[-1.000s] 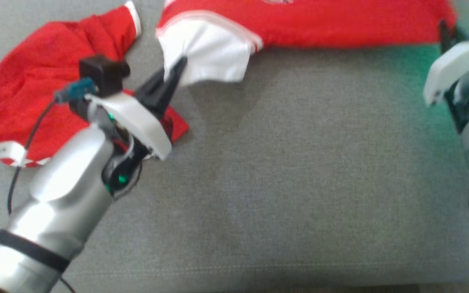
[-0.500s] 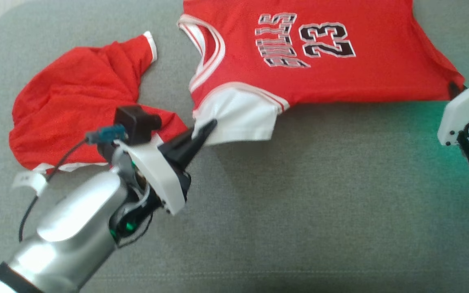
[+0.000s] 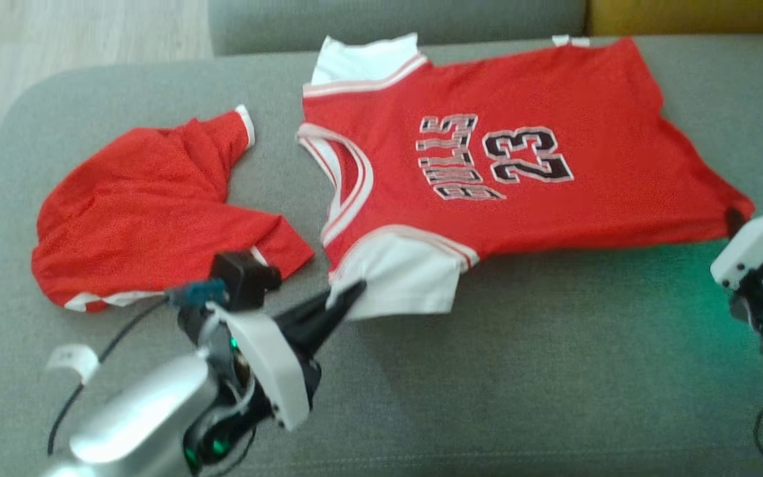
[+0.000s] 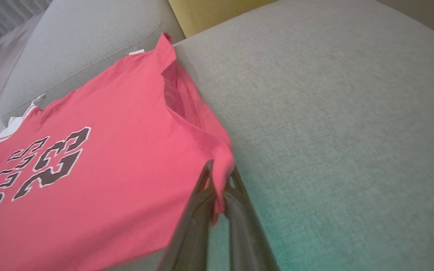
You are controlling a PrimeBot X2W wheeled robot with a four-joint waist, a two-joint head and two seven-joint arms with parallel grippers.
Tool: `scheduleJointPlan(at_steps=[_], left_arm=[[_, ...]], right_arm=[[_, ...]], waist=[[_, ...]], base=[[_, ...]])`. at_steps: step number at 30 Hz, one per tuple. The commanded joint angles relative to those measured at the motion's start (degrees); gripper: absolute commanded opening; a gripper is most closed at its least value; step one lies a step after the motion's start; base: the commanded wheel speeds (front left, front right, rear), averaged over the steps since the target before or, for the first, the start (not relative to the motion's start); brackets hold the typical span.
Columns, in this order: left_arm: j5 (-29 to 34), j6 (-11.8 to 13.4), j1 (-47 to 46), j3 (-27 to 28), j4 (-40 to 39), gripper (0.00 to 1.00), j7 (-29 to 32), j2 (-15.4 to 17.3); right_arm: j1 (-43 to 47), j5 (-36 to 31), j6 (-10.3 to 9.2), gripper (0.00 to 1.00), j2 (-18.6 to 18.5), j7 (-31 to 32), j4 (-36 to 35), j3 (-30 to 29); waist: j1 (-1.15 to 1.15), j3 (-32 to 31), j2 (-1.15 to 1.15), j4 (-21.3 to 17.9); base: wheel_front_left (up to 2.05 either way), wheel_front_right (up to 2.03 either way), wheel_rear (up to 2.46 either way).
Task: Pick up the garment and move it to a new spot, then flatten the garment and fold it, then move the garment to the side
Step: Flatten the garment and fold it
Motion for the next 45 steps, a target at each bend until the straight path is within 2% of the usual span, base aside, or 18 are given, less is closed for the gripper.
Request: scheduleJointPlan(at_steps=[1, 12, 18, 24, 32, 45], left_arm=[[-0.59, 0.5, -1.35, 2.08, -1.82, 0.0, -0.01, 2.23], [-1.04, 2.83, 5.02, -1.7, -8.02, 0.0, 3.66, 6.18], [-0.83, 5.16, 3.75, 0.53, -9.3, 0.0, 2.89, 7.18], [0.31, 5.92, -0.27, 2.4, -7.88, 0.0, 2.91, 7.01], [1.13, 4.65, -5.68, 3.24, -2.46, 0.0, 4.06, 5.65], [4.16, -0.07, -14.17, 0.43, 8.35, 0.0, 5.55, 0.2]], right_arm=[[-0.19, 0.5, 0.01, 0.0, -1.16, 0.12, -2.07, 0.8], [8.1, 4.56, 0.01, 0.0, -2.08, 5.08, -8.31, 0.65], [8.73, 4.19, 0.01, 0.0, -2.0, 7.5, -13.19, -1.03], [5.93, 0.51, 0.01, 0.0, -1.04, 9.6, -15.53, -4.06], [1.38, -5.57, 0.01, 0.0, 0.33, 12.33, -14.63, -9.08], [-6.14, -20.64, 0.01, 0.0, 2.48, 14.11, -12.18, -14.69]], waist=[[0.0, -1.29, -0.01, -0.28], [0.0, -3.95, -0.01, -1.29], [0.0, -2.18, -0.01, -2.05], [0.0, 0.19, -0.01, -2.09], [0.0, 3.11, -0.01, -1.35], [0.0, 8.78, -0.01, -1.13]], base=[[0.0, 0.0, 0.0], [0.0, 0.0, 0.0], [0.0, 0.0, 0.0], [0.0, 0.0, 0.0], [0.0, 0.0, 0.0], [0.0, 0.0, 0.0]])
